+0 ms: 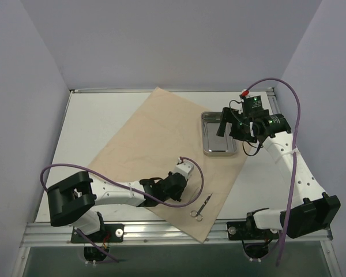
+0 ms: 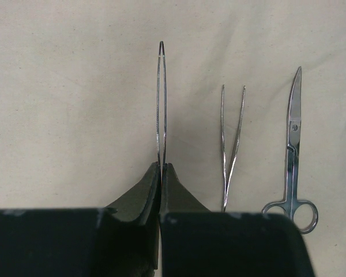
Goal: Open and lay out the surgical kit
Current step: Place the medical item in the surgical kit.
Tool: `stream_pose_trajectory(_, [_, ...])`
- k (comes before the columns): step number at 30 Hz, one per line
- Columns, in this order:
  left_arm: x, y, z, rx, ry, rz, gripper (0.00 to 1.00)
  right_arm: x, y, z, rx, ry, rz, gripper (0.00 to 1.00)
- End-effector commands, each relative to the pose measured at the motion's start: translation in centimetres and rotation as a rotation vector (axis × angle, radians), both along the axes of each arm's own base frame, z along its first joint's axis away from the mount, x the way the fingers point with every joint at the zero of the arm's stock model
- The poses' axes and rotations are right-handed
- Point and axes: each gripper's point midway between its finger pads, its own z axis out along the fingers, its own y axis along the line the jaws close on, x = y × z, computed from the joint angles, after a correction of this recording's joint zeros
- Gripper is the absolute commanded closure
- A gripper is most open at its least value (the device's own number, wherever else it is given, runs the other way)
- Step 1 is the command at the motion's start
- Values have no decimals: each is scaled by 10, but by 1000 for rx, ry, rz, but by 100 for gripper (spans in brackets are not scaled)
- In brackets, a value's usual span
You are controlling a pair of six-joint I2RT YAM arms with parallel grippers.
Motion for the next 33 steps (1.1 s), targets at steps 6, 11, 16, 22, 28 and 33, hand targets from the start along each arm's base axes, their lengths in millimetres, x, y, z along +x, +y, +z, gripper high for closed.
stream_pose_trajectory(6, [-4,-18,8,-78,14,-11,98,-7,-4,11,6,-28,4,0])
stream_pose_trajectory(11, [-7,-16,1,-66,35,17,98,-9,-4,7,6,-27,9,0])
stream_pose_trajectory(16, [-11,-16,-3,-51,46,19,98,-6,-3,5,9,-24,11,0])
stream_pose_trajectory(22, [-16,-14,-12,-35,73,30,98,-2,-2,2,4,-18,16,0])
stream_pose_trajectory(28, [-16,-8,-17,-17,89,74,98,2,-2,1,-2,-21,22,0])
stream_pose_trajectory(33, [-17,-13,-20,-13,100,64,90,2,-2,-2,-7,-11,31,0])
